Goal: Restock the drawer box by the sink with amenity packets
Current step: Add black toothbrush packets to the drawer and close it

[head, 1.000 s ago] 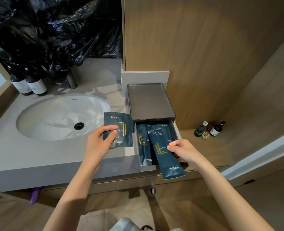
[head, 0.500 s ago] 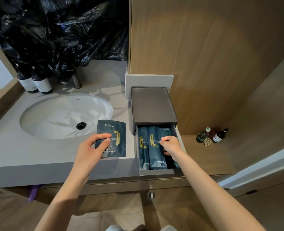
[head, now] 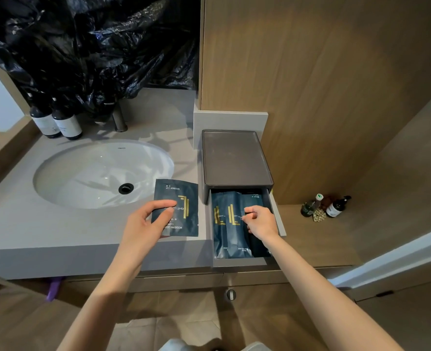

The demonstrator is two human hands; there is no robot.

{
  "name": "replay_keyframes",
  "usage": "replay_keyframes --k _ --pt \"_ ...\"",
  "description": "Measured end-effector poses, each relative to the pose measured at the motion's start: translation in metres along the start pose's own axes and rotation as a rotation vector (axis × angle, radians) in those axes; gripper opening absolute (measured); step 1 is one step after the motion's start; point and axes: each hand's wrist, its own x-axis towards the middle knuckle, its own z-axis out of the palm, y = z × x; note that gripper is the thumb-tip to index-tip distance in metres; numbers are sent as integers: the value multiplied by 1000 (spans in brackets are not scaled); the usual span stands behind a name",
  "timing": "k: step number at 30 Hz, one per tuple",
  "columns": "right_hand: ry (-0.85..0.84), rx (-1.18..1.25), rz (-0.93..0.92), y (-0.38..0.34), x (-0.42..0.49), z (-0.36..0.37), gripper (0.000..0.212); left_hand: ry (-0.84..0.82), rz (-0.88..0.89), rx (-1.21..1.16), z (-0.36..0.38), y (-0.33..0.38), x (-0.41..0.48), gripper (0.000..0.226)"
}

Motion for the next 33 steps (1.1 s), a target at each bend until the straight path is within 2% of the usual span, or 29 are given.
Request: replay_keyframes --k 2,5,7,10,13,27,30,33 --pt "-7 -61 -56 -1 0 -1 34 0 0 0 1 1 0 17" --pt "-87 -162 -223 -9 -7 -8 62 -7 9 -3 1 2 -1 19" --pt "-236 -279 -360 -18 -15 -14 81 -19 27 6 1 2 -1 22" --pt "-480 -488 -466 -28 -20 -17 105 -33 43 18 4 0 -2 22" --pt "-567 -663 -469 -28 -14 -11 119 -44 35 24 5 0 -3 23" --pt "-618 -636 -451 -26 -7 -10 116 -64 62 65 10 4 -3 19" --pt "-616 -440 -421 -35 -16 -22 102 -95 79 74 11 6 -2 19" --pt "-462 -249 -485 -54 -35 -37 71 -157 98 56 10 3 4 26"
